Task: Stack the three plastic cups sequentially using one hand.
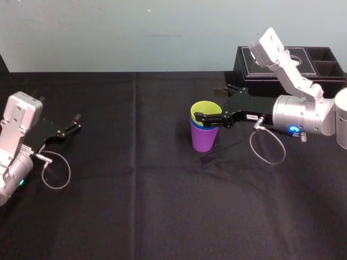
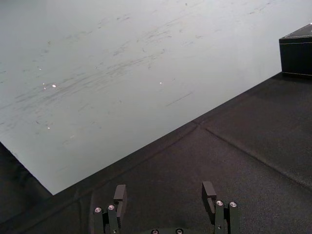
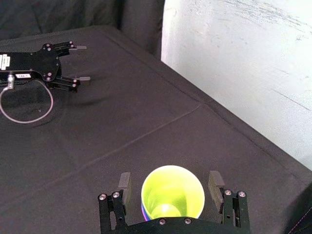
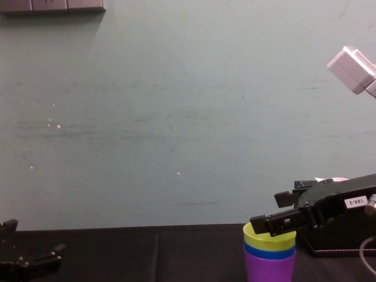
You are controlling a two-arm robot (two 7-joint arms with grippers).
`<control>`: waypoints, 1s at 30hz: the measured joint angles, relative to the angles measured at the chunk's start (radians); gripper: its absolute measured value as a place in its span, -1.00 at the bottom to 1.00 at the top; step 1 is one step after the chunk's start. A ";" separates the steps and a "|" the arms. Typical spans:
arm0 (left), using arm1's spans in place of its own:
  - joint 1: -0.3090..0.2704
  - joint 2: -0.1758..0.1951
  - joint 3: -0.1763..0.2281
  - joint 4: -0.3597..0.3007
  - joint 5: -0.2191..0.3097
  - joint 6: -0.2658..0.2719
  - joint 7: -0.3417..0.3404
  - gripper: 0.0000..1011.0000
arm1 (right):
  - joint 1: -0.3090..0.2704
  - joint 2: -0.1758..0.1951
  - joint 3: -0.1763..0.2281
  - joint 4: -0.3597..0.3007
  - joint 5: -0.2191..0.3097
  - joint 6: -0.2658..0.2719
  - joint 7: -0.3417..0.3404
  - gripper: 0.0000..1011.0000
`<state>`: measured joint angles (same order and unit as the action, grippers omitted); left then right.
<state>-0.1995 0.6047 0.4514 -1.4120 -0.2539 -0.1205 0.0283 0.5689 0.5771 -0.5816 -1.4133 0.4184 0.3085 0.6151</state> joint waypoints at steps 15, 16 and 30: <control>0.000 0.000 0.000 0.000 0.000 0.000 0.000 1.00 | -0.002 0.000 0.000 0.000 -0.011 0.000 -0.011 0.98; 0.000 0.000 0.000 0.000 0.000 0.000 0.000 1.00 | -0.004 0.001 0.004 -0.002 -0.011 0.000 -0.015 0.98; 0.000 0.000 0.000 0.000 0.000 0.000 0.000 1.00 | -0.076 0.039 0.125 -0.029 -0.001 -0.016 -0.136 0.98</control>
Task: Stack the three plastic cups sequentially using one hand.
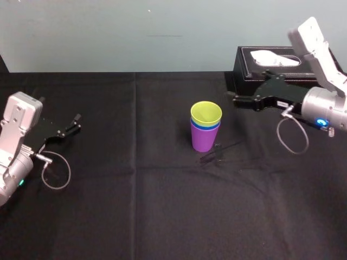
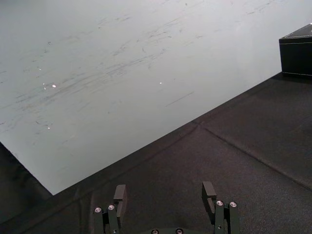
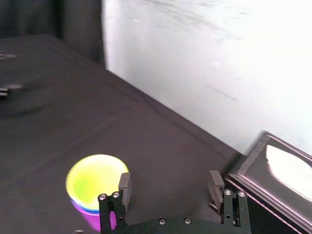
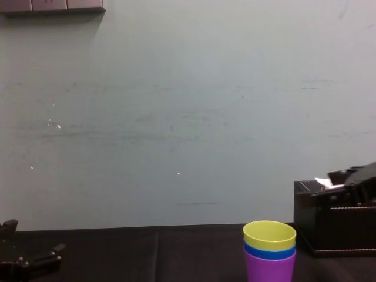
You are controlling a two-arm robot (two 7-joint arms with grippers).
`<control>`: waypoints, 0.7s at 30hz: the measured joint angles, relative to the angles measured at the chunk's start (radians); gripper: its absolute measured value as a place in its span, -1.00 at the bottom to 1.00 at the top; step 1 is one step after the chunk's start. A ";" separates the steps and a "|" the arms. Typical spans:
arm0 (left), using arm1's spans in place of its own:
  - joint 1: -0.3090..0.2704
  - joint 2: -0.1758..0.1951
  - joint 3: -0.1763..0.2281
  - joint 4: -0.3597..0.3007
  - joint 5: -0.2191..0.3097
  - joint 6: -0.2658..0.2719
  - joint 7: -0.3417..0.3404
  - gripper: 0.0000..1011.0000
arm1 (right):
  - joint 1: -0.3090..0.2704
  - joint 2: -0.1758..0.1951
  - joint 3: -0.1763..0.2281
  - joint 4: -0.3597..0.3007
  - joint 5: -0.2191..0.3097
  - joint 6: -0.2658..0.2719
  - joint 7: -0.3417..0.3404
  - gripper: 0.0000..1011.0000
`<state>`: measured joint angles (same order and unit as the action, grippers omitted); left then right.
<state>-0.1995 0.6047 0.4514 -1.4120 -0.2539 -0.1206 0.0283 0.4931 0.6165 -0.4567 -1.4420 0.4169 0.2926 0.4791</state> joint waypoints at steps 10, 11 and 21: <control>0.000 0.000 0.000 0.000 0.000 0.000 0.000 1.00 | -0.065 -0.019 0.072 0.014 -0.039 -0.052 -0.122 0.98; 0.000 0.000 0.000 0.000 0.000 0.000 0.000 1.00 | -0.078 -0.024 0.081 0.018 -0.047 -0.069 -0.138 0.98; 0.000 0.000 0.000 0.000 0.000 0.000 0.000 1.00 | -0.127 -0.053 0.119 0.067 -0.083 -0.155 -0.184 0.98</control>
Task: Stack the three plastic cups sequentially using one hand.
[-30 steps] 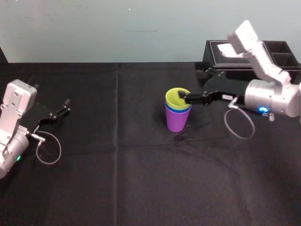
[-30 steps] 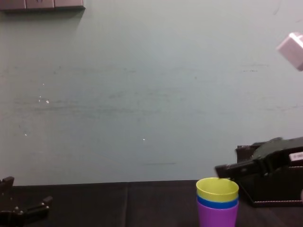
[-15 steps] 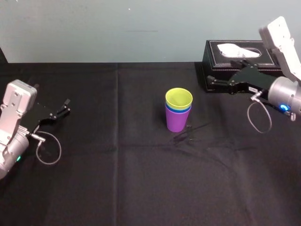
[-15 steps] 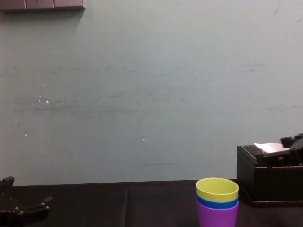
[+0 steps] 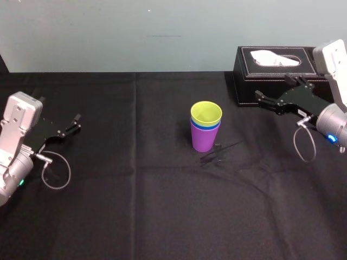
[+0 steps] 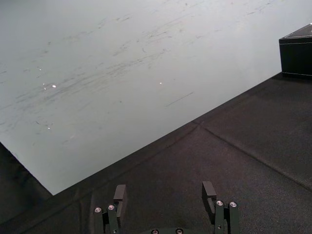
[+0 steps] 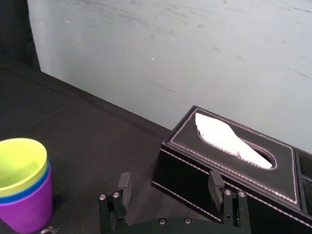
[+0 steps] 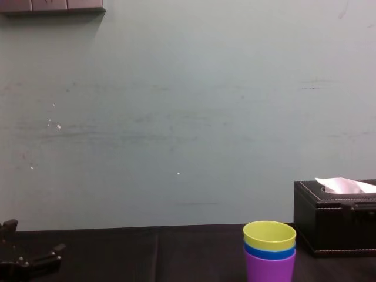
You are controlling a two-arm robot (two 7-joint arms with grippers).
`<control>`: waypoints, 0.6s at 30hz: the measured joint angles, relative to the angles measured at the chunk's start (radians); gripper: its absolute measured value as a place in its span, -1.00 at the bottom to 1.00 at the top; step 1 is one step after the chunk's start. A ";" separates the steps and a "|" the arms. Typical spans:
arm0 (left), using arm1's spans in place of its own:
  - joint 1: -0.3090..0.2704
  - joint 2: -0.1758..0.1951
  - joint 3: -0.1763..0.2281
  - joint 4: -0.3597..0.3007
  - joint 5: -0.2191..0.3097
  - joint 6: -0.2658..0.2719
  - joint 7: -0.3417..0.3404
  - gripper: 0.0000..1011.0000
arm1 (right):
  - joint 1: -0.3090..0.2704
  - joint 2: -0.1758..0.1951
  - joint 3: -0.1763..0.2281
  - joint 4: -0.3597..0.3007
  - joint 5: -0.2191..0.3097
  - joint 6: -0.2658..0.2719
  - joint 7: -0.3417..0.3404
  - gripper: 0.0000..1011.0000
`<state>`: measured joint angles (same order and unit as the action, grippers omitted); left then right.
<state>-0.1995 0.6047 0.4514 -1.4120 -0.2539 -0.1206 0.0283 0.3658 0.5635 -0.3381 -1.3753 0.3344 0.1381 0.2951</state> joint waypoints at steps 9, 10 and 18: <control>0.000 0.000 0.000 0.000 0.000 0.000 0.000 1.00 | -0.011 -0.012 0.009 0.028 -0.020 -0.019 0.005 0.98; 0.000 0.000 0.000 0.000 0.000 0.000 0.000 1.00 | -0.011 -0.012 0.009 0.028 -0.020 -0.019 0.005 0.98; 0.000 0.000 0.000 0.000 0.000 0.000 0.000 1.00 | -0.010 -0.011 0.008 0.026 -0.019 -0.018 0.005 0.98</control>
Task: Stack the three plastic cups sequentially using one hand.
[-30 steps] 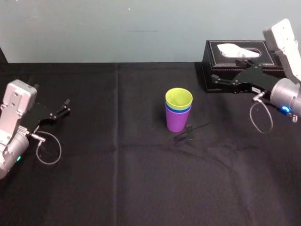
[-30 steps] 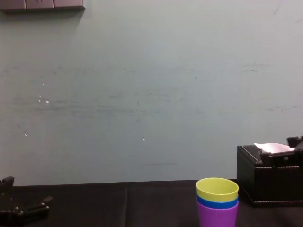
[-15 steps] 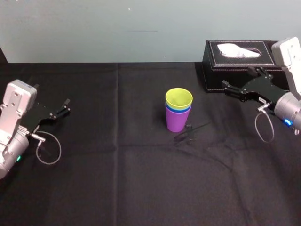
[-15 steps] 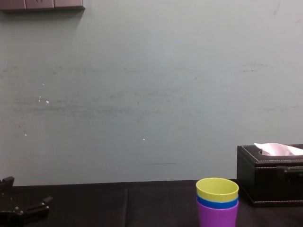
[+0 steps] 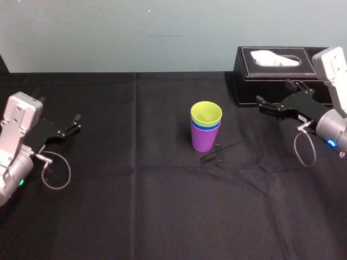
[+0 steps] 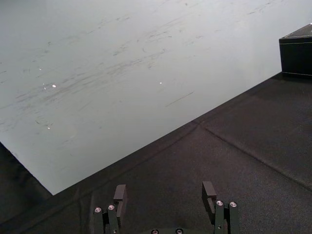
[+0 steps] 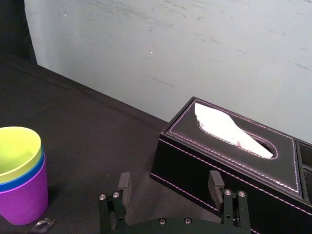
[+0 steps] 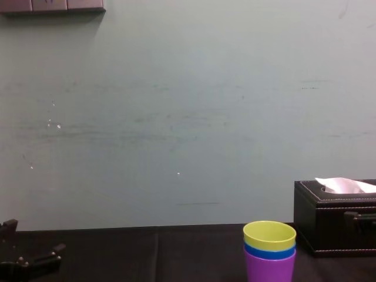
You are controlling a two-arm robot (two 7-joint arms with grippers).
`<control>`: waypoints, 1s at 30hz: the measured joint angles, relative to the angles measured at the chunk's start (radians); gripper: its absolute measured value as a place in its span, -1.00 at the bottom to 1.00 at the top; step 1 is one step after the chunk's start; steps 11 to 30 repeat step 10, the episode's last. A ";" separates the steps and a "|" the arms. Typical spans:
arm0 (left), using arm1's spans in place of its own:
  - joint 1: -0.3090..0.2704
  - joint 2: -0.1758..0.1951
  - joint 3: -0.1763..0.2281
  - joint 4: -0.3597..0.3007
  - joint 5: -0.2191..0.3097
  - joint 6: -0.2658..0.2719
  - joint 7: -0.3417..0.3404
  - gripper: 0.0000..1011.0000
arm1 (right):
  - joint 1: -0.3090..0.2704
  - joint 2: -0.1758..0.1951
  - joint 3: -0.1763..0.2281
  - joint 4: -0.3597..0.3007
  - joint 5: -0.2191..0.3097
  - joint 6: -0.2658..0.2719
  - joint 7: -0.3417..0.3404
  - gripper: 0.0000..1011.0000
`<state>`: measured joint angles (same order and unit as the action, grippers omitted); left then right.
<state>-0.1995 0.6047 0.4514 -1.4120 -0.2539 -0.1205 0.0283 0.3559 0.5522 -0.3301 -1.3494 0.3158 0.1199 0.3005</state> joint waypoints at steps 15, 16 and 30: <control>0.000 0.000 0.000 0.000 0.000 0.000 0.000 1.00 | 0.001 0.001 -0.001 -0.002 0.001 0.001 0.000 0.98; 0.000 0.000 0.000 0.000 0.000 0.000 0.000 1.00 | 0.001 0.001 -0.001 -0.002 0.001 0.001 0.000 0.98; 0.000 0.000 0.000 0.000 0.000 0.000 0.000 1.00 | 0.001 0.001 -0.001 -0.002 0.001 0.001 0.000 0.98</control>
